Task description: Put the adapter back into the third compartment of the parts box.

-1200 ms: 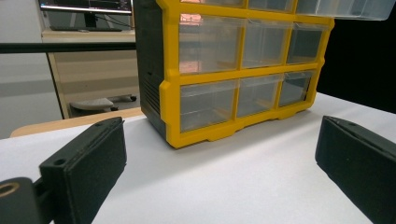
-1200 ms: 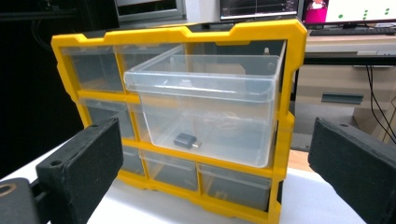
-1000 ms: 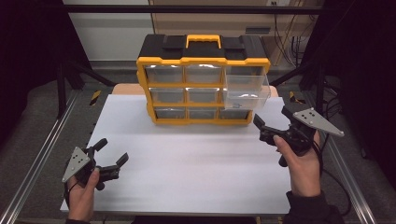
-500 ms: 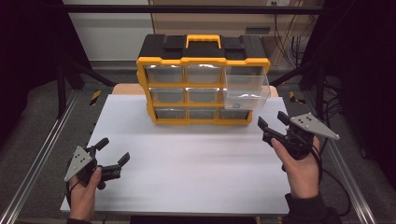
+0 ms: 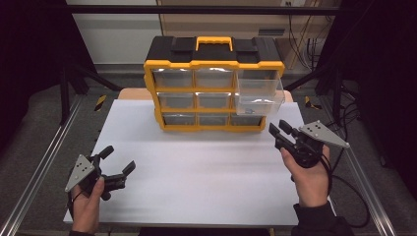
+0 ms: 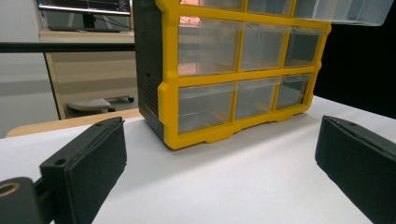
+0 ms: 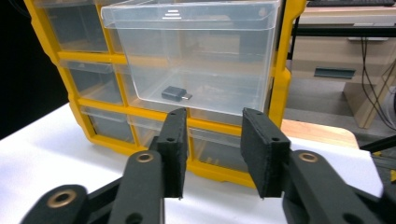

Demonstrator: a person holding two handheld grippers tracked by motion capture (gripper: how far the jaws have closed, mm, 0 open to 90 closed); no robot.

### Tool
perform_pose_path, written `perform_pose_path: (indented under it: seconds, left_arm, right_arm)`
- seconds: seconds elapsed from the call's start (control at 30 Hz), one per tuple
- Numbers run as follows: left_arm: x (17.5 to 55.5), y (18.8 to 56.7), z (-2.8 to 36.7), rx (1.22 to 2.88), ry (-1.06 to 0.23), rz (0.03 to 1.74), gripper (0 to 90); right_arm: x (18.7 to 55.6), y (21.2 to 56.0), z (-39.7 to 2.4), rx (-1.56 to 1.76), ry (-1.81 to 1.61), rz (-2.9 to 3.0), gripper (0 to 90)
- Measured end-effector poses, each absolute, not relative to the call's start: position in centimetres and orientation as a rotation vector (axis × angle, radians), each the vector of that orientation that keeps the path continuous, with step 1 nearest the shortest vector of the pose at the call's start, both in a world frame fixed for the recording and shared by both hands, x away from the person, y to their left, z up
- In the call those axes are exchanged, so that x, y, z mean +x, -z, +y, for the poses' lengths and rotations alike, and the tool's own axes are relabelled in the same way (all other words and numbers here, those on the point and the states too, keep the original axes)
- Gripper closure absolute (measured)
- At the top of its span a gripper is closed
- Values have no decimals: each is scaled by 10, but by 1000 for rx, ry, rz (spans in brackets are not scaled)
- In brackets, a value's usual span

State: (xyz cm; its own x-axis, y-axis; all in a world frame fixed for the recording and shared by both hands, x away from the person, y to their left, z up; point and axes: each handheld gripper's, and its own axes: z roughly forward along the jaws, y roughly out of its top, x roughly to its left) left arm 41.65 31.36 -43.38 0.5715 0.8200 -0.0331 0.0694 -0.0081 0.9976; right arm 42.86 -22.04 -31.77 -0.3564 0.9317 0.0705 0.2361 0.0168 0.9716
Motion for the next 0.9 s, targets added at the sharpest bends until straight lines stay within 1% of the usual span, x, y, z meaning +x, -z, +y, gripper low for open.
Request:
perform_pose_path:
  seconds: [0.27, 0.63, 0.9]
  left_arm:
    - [418, 432, 312, 1477, -705, 794, 18]
    - [417, 433, 312, 1482, -702, 792, 18]
    - [417, 433, 311, 1491, -709, 786, 19]
  right_arm:
    - [429, 322, -218, 1171, -1389, 1669, 775]
    - [430, 327, -213, 1126, -1406, 1651, 891]
    - [429, 328, -212, 1119, -1419, 1616, 900]
